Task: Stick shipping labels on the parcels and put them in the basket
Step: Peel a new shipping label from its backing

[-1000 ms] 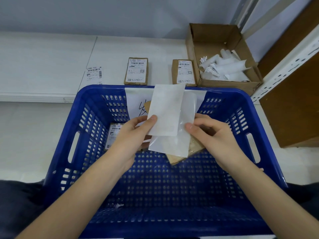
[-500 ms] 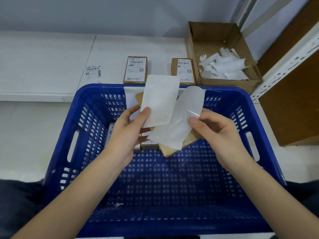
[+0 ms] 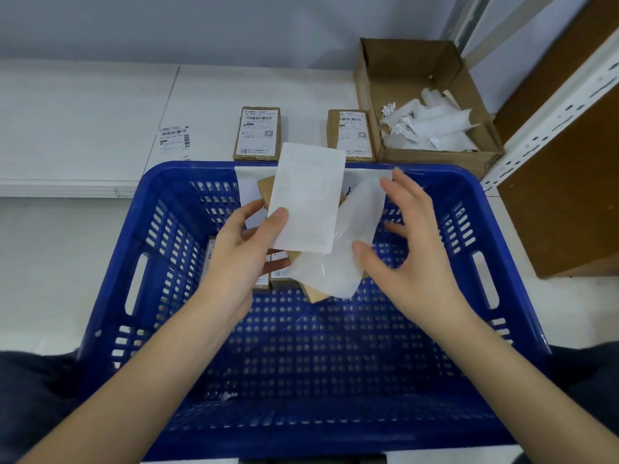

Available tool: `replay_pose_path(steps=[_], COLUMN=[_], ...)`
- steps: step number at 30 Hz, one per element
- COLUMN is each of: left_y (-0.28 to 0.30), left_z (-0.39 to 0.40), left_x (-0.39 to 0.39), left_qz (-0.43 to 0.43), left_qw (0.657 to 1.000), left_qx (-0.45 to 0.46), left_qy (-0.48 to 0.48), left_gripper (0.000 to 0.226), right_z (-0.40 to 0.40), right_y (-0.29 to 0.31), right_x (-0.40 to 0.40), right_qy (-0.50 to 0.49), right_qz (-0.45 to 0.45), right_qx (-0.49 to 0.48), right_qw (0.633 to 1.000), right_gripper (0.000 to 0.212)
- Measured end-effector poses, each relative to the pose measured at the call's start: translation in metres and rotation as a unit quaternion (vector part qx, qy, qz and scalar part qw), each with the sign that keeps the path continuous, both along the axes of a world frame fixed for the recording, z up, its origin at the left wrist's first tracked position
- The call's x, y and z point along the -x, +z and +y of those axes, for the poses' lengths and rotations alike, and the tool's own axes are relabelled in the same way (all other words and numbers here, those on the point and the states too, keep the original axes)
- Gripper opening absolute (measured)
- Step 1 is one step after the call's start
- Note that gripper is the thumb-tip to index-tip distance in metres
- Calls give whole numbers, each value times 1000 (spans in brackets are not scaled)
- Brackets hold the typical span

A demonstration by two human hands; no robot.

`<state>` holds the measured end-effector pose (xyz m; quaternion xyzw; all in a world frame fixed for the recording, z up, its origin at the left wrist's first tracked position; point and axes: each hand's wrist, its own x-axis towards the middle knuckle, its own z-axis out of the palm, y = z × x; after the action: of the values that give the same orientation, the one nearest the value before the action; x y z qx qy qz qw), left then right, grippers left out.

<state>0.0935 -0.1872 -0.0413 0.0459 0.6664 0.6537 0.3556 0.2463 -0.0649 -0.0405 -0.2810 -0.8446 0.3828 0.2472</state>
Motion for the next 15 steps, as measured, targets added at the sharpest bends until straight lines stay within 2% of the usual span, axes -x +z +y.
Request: replay_pose_path(steps=[2, 5, 8, 15], left_y=[0, -1, -2, -6], left_z=[0, 1, 1, 2], left_x=[0, -1, -1, -2], left_qz=[5, 10, 10, 22], left_qw=[1000, 1000, 1000, 1000], left_qx=[2, 4, 5, 9], left_qy=[-3, -4, -2, -1], left_gripper=[39, 35, 33, 32], right_z=[3, 2, 0, -4], right_y=[-3, -9, -13, -15], right_x=[0, 0, -1, 0], right_qy=[28, 56, 56, 40], right_qz=[-23, -45, -56, -62], right_qx=[-126, -206, -221, -213], right_qw=[991, 976, 972, 974], right_gripper=[64, 46, 41, 55])
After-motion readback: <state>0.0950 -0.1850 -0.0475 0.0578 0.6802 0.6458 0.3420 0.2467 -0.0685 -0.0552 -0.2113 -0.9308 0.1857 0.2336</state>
